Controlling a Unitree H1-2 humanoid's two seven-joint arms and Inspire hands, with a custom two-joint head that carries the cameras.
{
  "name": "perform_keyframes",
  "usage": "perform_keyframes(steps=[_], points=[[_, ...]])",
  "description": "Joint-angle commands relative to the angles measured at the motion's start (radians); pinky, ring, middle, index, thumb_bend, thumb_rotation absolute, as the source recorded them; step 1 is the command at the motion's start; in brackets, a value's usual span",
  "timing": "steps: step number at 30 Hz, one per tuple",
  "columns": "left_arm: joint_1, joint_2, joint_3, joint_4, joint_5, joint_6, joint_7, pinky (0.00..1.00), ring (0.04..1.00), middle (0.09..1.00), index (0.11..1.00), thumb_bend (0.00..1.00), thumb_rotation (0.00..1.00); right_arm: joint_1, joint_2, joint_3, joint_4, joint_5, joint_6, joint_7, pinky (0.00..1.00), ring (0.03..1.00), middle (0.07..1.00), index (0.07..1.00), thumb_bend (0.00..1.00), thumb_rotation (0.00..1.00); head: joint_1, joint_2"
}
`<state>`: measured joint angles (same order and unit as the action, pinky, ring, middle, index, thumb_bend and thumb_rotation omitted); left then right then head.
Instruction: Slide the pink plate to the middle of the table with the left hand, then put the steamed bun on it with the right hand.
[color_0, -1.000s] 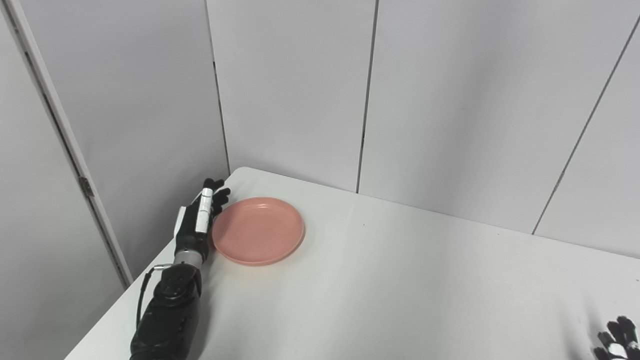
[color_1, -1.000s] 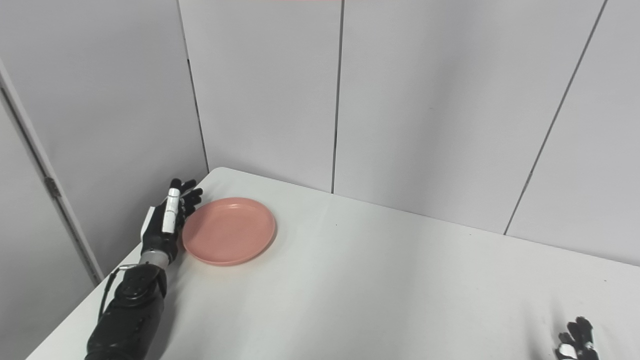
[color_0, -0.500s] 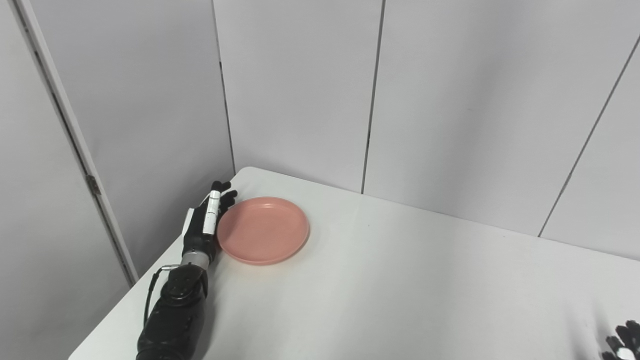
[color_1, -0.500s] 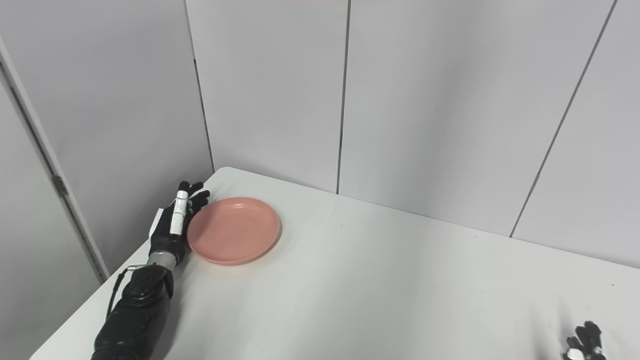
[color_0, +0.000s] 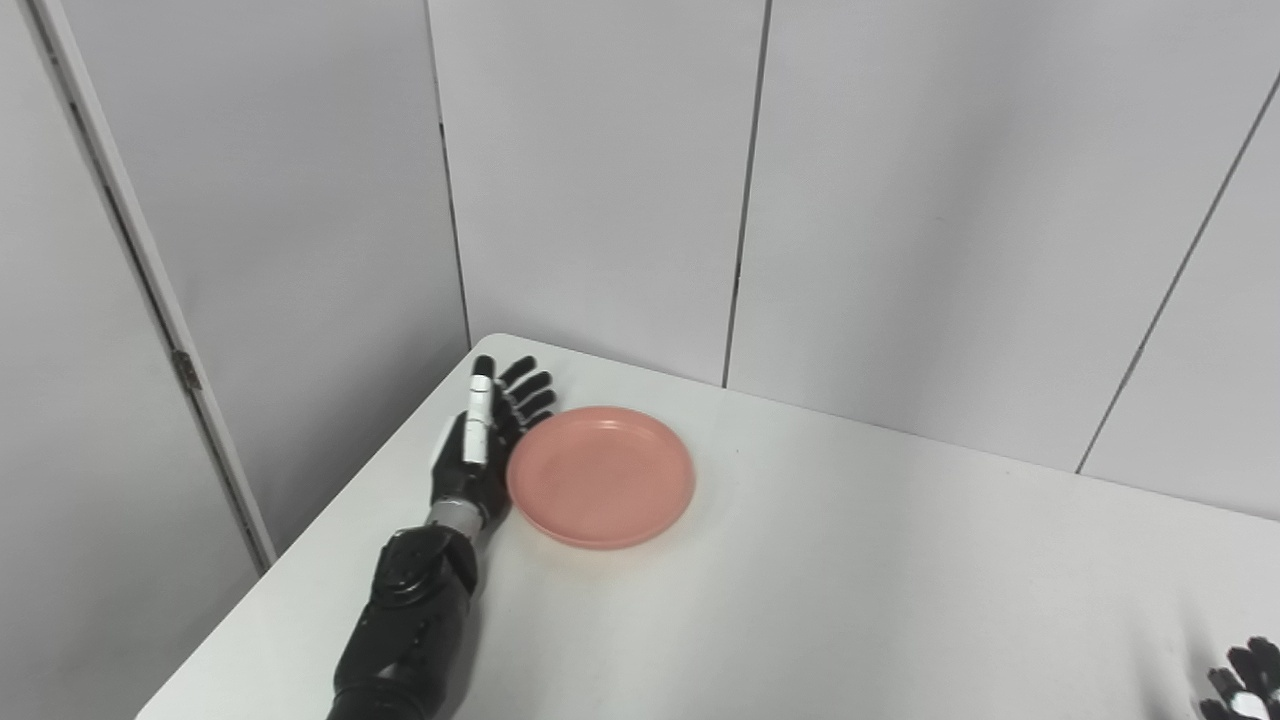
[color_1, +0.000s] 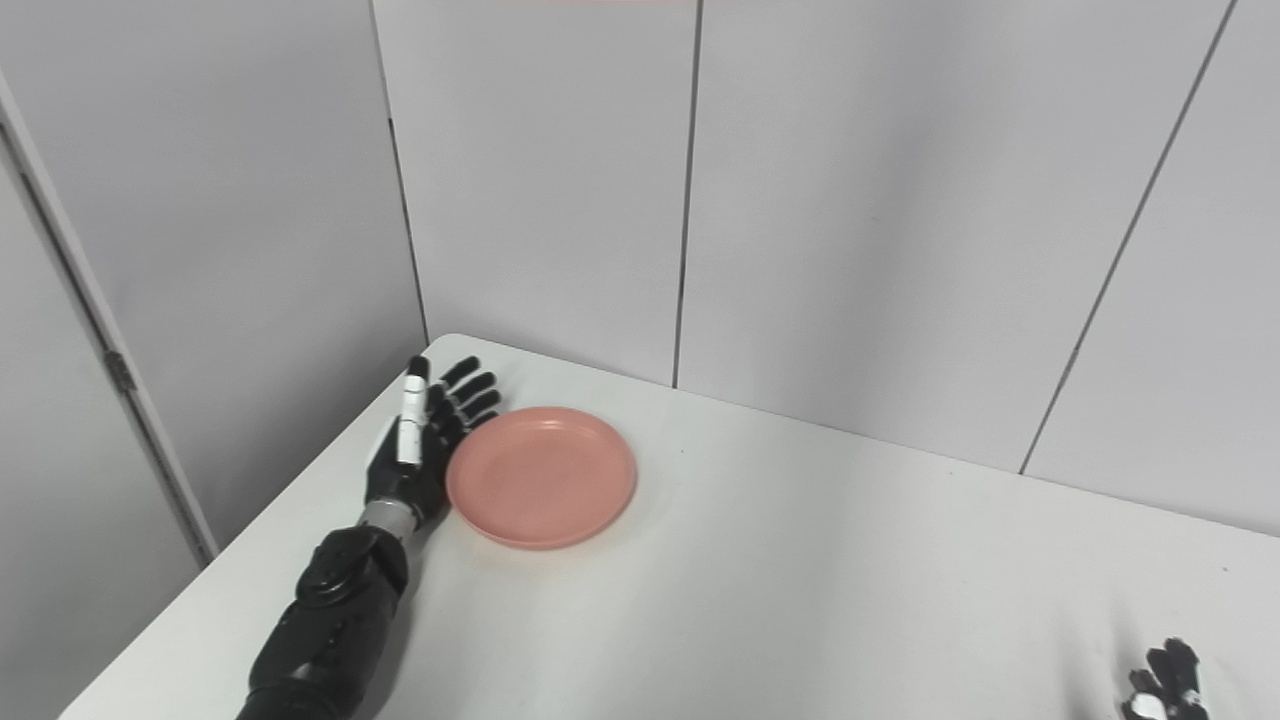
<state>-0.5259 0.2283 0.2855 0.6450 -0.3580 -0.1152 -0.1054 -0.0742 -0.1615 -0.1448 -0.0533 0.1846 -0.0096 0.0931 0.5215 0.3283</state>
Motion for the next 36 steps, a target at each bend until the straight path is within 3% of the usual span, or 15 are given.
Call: perform_keyframes(steps=[1,11,14,18,23,26,29,31,36], points=[[-0.018,0.007,-0.019,-0.003,0.027,0.022,0.005,0.87,0.851,0.832,0.813,0.84,0.97,-0.016,-0.001,-0.002,-0.037,-0.003,-0.022,-0.004,1.00,1.000,1.000,1.000,0.39,0.77,0.001,0.001],[-0.022,-0.029,-0.089,-0.056,0.077,0.078,0.000,0.90,0.877,0.853,0.825,0.83,0.94,-0.018,0.000,0.004,-0.029,-0.011,-0.028,0.000,1.00,1.000,1.000,1.000,0.39,0.81,-0.029,0.003],[-0.021,-0.033,-0.123,-0.061,0.106,0.083,-0.011,0.90,0.887,0.863,0.842,0.82,0.95,-0.018,0.004,0.003,-0.033,-0.008,-0.025,-0.002,1.00,1.000,1.000,1.000,0.37,0.79,-0.029,0.003],[-0.022,-0.033,-0.180,-0.054,0.160,0.066,-0.026,0.91,0.907,0.878,0.859,0.80,0.98,-0.021,0.013,0.004,-0.026,-0.009,-0.035,-0.002,1.00,1.000,1.000,1.000,0.35,0.79,-0.076,0.010],[-0.008,-0.061,-0.218,-0.088,0.180,0.093,-0.032,0.96,0.927,0.895,0.883,0.80,0.99,-0.023,0.022,0.008,-0.027,-0.021,-0.041,-0.006,1.00,1.000,1.000,1.000,0.34,0.81,-0.110,0.021],[0.010,-0.078,-0.240,-0.132,0.193,0.116,-0.028,0.98,0.941,0.907,0.896,0.81,1.00,-0.024,0.031,0.014,-0.034,-0.033,-0.039,-0.013,1.00,0.992,0.994,1.000,0.32,0.81,-0.180,0.057],[0.023,-0.096,-0.243,-0.161,0.198,0.117,-0.024,0.98,0.946,0.909,0.898,0.81,1.00,-0.024,0.037,0.021,-0.043,-0.058,-0.033,-0.024,1.00,0.950,0.964,0.984,0.37,0.84,-0.215,0.071],[0.033,-0.104,-0.238,-0.182,0.196,0.119,-0.018,0.96,0.935,0.903,0.893,0.81,1.00,-0.023,0.044,0.027,-0.046,-0.059,-0.027,-0.025,1.00,0.958,0.972,0.990,0.38,0.85,-0.294,0.102],[0.060,-0.123,-0.250,-0.219,0.219,0.117,-0.008,0.93,0.909,0.891,0.887,0.79,1.00,-0.038,0.048,0.039,-0.007,-0.084,-0.064,-0.032,1.00,0.945,0.962,0.983,0.42,0.82,-0.360,0.120]])
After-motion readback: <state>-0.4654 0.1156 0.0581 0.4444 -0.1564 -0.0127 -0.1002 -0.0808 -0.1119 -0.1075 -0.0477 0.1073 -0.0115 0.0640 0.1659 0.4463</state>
